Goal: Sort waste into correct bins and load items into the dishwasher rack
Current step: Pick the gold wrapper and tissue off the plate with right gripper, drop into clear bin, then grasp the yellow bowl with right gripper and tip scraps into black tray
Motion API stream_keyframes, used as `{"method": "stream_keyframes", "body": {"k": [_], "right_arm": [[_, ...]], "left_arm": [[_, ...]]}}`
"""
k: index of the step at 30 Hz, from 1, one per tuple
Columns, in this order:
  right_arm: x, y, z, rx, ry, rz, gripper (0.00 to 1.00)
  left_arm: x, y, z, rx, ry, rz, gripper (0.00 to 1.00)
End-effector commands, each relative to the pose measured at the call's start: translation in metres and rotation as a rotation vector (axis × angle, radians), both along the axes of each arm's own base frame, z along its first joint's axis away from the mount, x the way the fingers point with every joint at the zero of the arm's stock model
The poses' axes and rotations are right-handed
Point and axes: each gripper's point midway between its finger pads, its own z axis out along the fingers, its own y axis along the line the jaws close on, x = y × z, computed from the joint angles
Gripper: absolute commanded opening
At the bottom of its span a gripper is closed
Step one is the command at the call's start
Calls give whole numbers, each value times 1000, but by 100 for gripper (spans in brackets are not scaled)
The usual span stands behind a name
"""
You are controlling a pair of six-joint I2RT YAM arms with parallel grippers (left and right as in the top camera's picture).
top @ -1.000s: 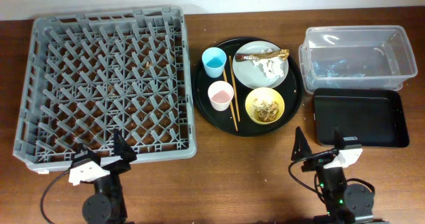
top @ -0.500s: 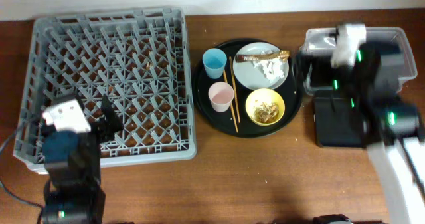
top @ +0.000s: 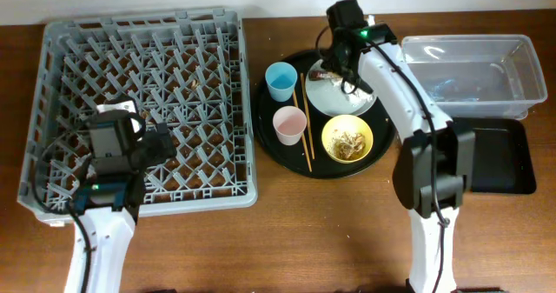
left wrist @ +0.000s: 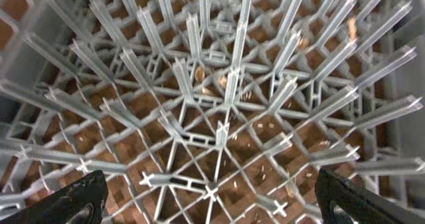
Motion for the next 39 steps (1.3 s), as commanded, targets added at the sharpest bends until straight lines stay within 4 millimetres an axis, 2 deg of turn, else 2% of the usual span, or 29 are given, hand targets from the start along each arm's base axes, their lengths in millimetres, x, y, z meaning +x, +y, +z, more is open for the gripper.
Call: {"method": "stream_keyframes", "body": {"k": [1, 5, 7, 9, 11, 12, 13, 14, 16, 17, 19, 20, 21, 22, 23, 24, 26, 27, 28, 29, 30, 31, 32, 33, 34, 35, 36, 37, 39], "right_arm": [[8, -13, -24, -22, 11, -75, 86], [16, -18, -72, 57, 71, -77, 86], [14, -19, -86, 52, 93, -79, 86], [12, -17, -97, 57, 114, -75, 76], [3, -15, -117, 63, 172, -70, 41], [2, -14, -119, 58, 184, -39, 17], [1, -12, -119, 46, 190, 3, 4], [0, -11, -119, 31, 201, 48, 4], [-1, -6, -114, 47, 214, 127, 4], [6, -1, -90, 66, 177, 192, 4], [21, -5, -12, 61, 61, 247, 4], [23, -13, 47, 55, -14, 253, 4], [17, -29, 103, 57, -85, 229, 4], [6, -48, 145, 56, -136, 197, 4], [-2, -65, 167, 54, -165, 166, 4], [-19, -107, 193, 47, -187, 87, 4], [-35, -171, 185, 0, -125, 31, 4], [-39, -186, 179, -13, -103, 22, 4], [-44, -217, 169, -28, -76, -10, 4], [-43, -240, 158, -40, -66, -29, 4], [-43, -251, 148, -45, -52, -38, 4], [-46, -267, 118, -37, -4, -57, 5], [-45, -270, 96, -30, 19, -63, 9], [-42, -271, 78, -30, 27, -56, 25], [-38, -272, 59, -38, 34, -32, 45], [-36, -272, 53, -42, 32, -26, 60], [-32, -273, 58, -51, 12, -19, 73], [-31, -273, 74, -65, -5, 17, 82], [-40, -265, 119, -66, -32, 28, 85]], "left_arm": [[5, -1, -13, 0, 43, -17, 99], [5, -1, -17, -1, 55, -17, 99], [5, -1, -17, -1, 55, -17, 99], [5, -1, -17, -1, 55, -18, 99], [5, -1, -17, -1, 55, -17, 99], [5, -1, -17, -1, 55, -17, 99], [5, -1, -17, -1, 55, -17, 99], [5, -1, -17, -1, 55, -17, 99], [5, -1, -17, -1, 55, -17, 99], [5, -1, -17, -1, 55, -17, 99], [5, -1, -17, -1, 55, -17, 99], [5, -1, -17, -1, 55, -17, 99], [5, -1, -17, -1, 55, -17, 99], [5, -1, -17, -1, 55, -17, 99], [5, -1, -17, -1, 55, -17, 99], [5, -1, -17, -1, 55, -17, 99], [5, -1, -17, -1, 55, -17, 99], [5, -1, -17, -1, 55, -17, 99], [5, -1, -17, -1, 55, -17, 99], [5, -1, -17, -1, 55, -17, 99], [5, -1, -17, -1, 55, -17, 99], [5, -1, -17, -1, 55, -17, 99], [5, -1, -17, -1, 55, -17, 99], [5, -1, -17, -2, 55, -17, 99], [5, -1, -17, -1, 55, -17, 99], [5, -1, -17, -1, 55, -17, 99], [5, -1, -17, -1, 55, -17, 99], [5, -1, -17, -1, 55, -17, 99], [5, -1, -17, -1, 55, -17, 99]]}}
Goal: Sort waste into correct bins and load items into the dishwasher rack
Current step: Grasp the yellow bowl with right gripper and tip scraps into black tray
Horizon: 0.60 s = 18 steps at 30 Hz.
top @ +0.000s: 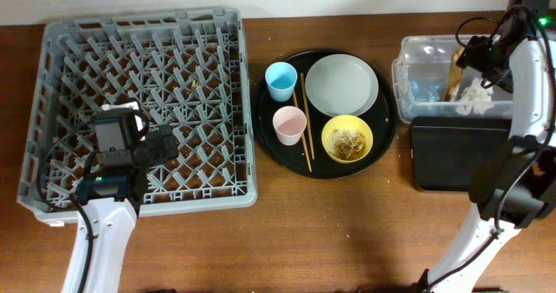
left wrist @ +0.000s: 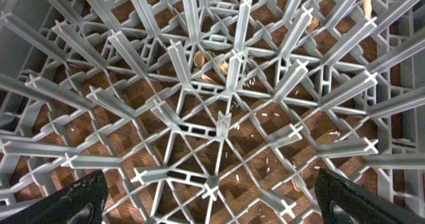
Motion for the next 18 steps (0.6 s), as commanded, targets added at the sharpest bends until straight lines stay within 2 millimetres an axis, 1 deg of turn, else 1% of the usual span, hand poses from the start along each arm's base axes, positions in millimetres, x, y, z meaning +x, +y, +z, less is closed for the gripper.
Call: {"method": "stream_keyframes", "body": {"k": [1, 2, 3, 4, 5, 6, 7, 8, 10, 12, 13, 14, 15, 17, 18], "right_arm": [[-4, 38, 106, 51, -172, 150, 85], [-20, 80, 143, 147, -222, 289, 85], [-34, 103, 160, 172, -226, 331, 85], [-48, 130, 165, 191, -191, 381, 84], [-46, 154, 164, 199, -182, 436, 82], [-46, 176, 161, 207, -166, 486, 82], [-48, 210, 147, 212, -108, 548, 81], [-55, 235, 125, 222, -19, 564, 80], [-73, 267, 79, 249, 153, 600, 75], [-79, 297, 39, 257, 236, 646, 73], [-80, 308, 23, 259, 255, 641, 73], [-80, 321, 2, 268, 268, 610, 69], [-76, 326, -30, 246, 268, 523, 59], [-78, 329, -69, 247, 275, 441, 49], [-78, 332, -82, 250, 270, 433, 45]], "left_arm": [[3, -1, 3, 3, -6, -17, 99], [3, -1, 3, 3, -6, -17, 99], [3, -1, 3, 3, -6, -17, 99], [3, -1, 3, 3, -6, -17, 99], [3, -1, 3, 3, -6, -17, 99], [3, -1, 3, 3, -6, -17, 99], [3, -1, 3, 3, -6, -17, 99], [3, -1, 3, 3, -6, -17, 99], [3, -1, 3, 3, -6, -17, 99], [3, -1, 3, 3, -6, -17, 99], [3, -1, 3, 3, -6, -17, 99], [3, -1, 3, 3, -6, -17, 99], [3, -1, 3, 3, -6, -17, 99], [3, -1, 3, 3, -6, -17, 99], [3, -1, 3, 3, -6, -17, 99]]}}
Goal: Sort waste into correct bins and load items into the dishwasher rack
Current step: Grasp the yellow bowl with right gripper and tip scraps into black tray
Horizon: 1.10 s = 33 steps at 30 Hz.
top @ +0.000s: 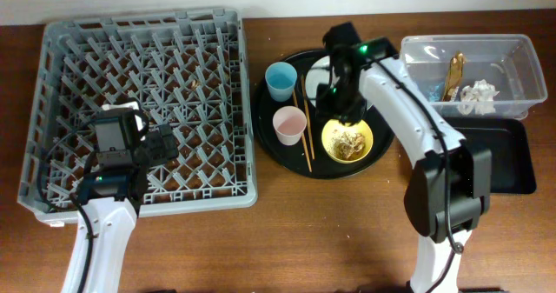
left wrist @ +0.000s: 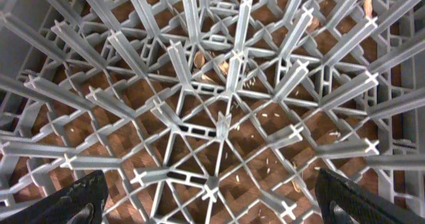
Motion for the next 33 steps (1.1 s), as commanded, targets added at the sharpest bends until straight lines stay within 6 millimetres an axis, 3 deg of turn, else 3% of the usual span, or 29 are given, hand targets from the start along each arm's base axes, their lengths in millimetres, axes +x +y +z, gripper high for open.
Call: {"method": "stream_keyframes", "body": {"k": [1, 4, 6, 8, 9, 12, 14, 17, 18, 19, 23, 26, 27, 29, 30, 32, 33], "right_arm": [[-11, 2, -39, -26, 25, -87, 42], [-19, 1, -70, -42, 21, -95, 31], [-19, 0, -72, -46, 19, -95, 20], [-20, -3, -73, -85, 8, -89, 15], [-21, -2, -74, -98, 7, -75, 4], [-26, -1, -69, -103, 28, -68, 4], [-29, -3, -39, -119, 51, -13, 4], [-32, -7, 45, -115, 6, 102, 4], [-38, -16, 75, -119, -3, 118, 4], [-42, -24, 88, -121, -4, 126, 4], [-74, -101, 153, -113, -72, 100, 4], [-82, -151, 176, 21, -170, 116, 4], [-82, -162, 175, 88, -189, 124, 4], [-78, -204, 159, 230, -239, 14, 4], [-75, -213, 151, 281, -262, -15, 4], [-72, -233, 123, 386, -296, -109, 4], [-78, -245, 96, 449, -296, -181, 4]], "left_arm": [[2, -1, 4, 4, -7, -17, 99], [2, -1, 4, 4, -7, -17, 99], [2, -1, 4, 4, -7, -17, 99], [2, -1, 4, 4, -7, -17, 99], [2, -1, 4, 4, -7, -17, 99], [2, -1, 4, 4, -7, -17, 99], [2, -1, 4, 4, -7, -17, 99], [2, -1, 4, 4, -7, -17, 99], [2, -1, 4, 4, -7, -17, 99], [2, -1, 4, 4, -7, -17, 99], [2, -1, 4, 4, -7, -17, 99], [2, -1, 4, 4, -7, -17, 99], [2, -1, 4, 4, -7, -17, 99], [2, -1, 4, 4, -7, -17, 99], [2, -1, 4, 4, -7, -17, 99], [2, -1, 4, 4, -7, -17, 99], [2, -1, 4, 4, -7, -17, 99]]}}
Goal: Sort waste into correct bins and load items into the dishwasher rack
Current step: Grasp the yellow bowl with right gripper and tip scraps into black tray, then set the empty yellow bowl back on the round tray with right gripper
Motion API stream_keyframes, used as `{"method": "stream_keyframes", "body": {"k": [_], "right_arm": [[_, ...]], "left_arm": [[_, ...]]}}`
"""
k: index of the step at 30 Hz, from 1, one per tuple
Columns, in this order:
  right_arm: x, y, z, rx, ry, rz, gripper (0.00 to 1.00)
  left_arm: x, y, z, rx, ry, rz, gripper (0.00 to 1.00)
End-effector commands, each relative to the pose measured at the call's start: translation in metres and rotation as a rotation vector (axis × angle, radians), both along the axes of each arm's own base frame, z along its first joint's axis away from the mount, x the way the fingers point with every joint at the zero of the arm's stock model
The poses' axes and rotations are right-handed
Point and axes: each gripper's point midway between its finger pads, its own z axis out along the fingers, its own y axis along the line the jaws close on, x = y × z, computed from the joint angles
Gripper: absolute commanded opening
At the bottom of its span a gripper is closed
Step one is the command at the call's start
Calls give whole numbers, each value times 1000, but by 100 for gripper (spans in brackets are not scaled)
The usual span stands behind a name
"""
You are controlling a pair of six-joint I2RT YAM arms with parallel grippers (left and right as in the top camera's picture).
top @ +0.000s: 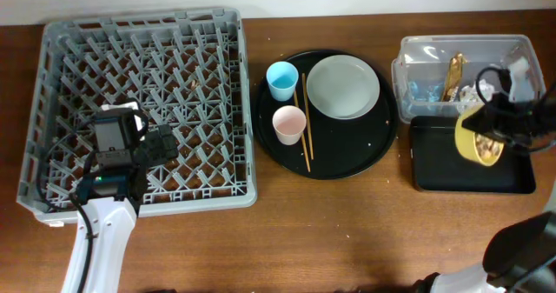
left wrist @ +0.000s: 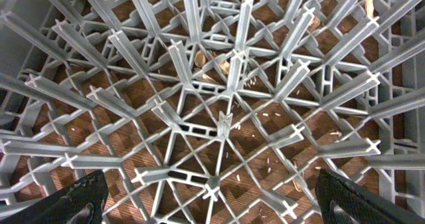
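My right gripper [top: 493,129] is shut on the rim of the yellow bowl [top: 473,138], which hangs tilted on its side over the black bin [top: 434,173]. On the round black tray [top: 347,158] sit a white plate [top: 344,85], a blue cup [top: 281,79], a pink cup [top: 289,123] and a pair of chopsticks [top: 305,119]. My left gripper [left wrist: 212,201] stands open low over the grey dishwasher rack [top: 52,76], nothing between its fingers [left wrist: 80,197]. Small crumbs lie under the rack's grid [left wrist: 219,127].
The clear bin [top: 417,54] at the back right holds a crumpled napkin, a brown piece and a blue wrapper. The left arm [top: 104,215] comes up from the front edge over the rack's near left corner.
The right gripper was over the yellow bowl on the tray. It now holds that bowl tilted above the black bin at the right. The left gripper has not moved.
First the right gripper was at the white plate, which had waste on it. Then it was over the clear bin, the waste lay in there and the plate was bare. Later it stood at the yellow bowl, now held over the black bin. The left stayed open over the rack.
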Motion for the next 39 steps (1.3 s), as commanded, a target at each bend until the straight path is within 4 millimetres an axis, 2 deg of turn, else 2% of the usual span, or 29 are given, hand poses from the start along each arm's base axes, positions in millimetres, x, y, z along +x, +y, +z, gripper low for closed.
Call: {"method": "stream_keyframes", "body": {"k": [1, 3, 8, 11, 14, 16, 19, 27, 28, 33, 34, 37, 38, 39], "right_arm": [[-3, -6, -28, 161, -73, -66, 4], [-4, -16, -53, 256, -142, -136, 4], [4, -39, -63, 368, -323, -208, 4], [16, -44, -56, 550, -431, -231, 4], [18, -54, -43, 789, -463, -327, 4], [15, -66, -35, 969, -378, -453, 4], [13, -77, -35, 1037, -307, -534, 4], [14, -84, -35, 1017, -333, -532, 4], [15, -87, -41, 983, -310, -547, 4], [17, -80, -39, 972, -292, -538, 4], [15, -74, -32, 984, -316, -513, 4], [5, -62, -40, 857, -253, -513, 4], [-4, -58, -47, 759, -203, -519, 4], [-10, -56, -44, 686, -186, -519, 4]], "left_arm": [[2, -1, 4, 4, -9, -17, 99], [2, -1, 4, 4, -9, -17, 99], [2, -1, 4, 4, -9, -17, 99], [2, -1, 4, 4, -9, -17, 99], [2, -1, 4, 4, -9, -17, 99], [2, -1, 4, 4, -9, -17, 99], [2, -1, 4, 4, -9, -17, 99], [2, -1, 4, 4, -9, -17, 99], [2, -1, 4, 4, -9, -17, 99], [2, -1, 4, 4, -9, -17, 99], [2, -1, 4, 4, -9, -17, 99], [2, -1, 4, 4, -9, -17, 99], [2, -1, 4, 4, -9, -17, 99], [2, -1, 4, 4, -9, -17, 99]]}}
